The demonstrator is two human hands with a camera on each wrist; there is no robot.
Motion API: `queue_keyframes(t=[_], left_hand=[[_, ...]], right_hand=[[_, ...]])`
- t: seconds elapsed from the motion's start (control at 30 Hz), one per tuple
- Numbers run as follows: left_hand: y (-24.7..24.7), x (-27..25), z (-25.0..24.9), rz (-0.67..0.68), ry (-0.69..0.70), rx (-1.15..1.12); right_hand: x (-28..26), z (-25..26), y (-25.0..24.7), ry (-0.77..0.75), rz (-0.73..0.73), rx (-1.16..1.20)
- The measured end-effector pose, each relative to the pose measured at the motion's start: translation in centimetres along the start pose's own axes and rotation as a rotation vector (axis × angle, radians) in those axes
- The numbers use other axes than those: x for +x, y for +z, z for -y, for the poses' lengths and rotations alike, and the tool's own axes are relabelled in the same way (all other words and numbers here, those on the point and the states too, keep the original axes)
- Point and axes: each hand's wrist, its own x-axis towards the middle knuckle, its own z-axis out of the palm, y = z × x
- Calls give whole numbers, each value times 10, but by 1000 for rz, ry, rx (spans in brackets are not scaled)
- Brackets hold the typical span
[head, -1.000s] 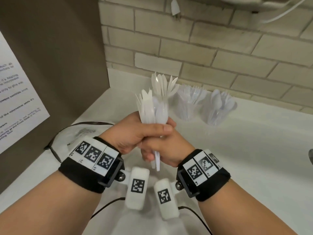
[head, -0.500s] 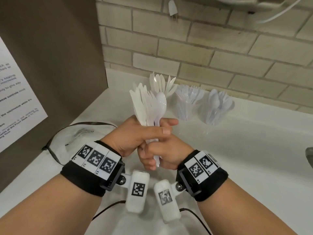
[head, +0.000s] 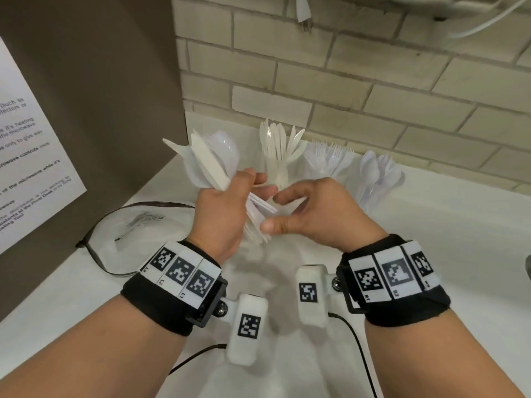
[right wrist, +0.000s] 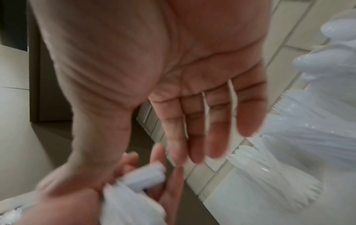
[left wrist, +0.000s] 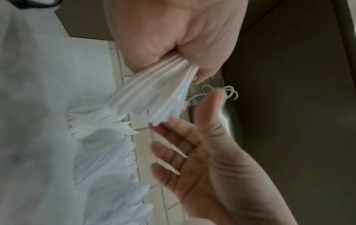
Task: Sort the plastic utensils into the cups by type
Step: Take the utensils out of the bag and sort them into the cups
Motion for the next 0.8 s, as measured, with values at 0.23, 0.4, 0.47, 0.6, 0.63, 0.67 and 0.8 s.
queue_keyframes(t=[0.23, 0.4, 0.47, 0.6, 0.63, 0.67, 0.8], left_hand=[[-8, 2, 21, 152, 12, 475], [-11, -1, 21, 244, 33, 566], [-12, -2, 24, 304, 93, 574], [-15, -3, 25, 381, 44, 378], [-16, -3, 26, 405, 25, 340], [-17, -3, 27, 435, 15, 318], [-17, -3, 27, 461, -103, 150]], right_hand=[[-1, 17, 20, -113, -208, 375], [8, 10, 34, 5, -265, 410], [11, 8, 36, 5, -279, 435], [10, 8, 32, 18, -214, 492], [9, 8, 30, 24, -198, 514], [8, 8, 29, 25, -187, 521], [9, 6, 29, 21, -181, 496]])
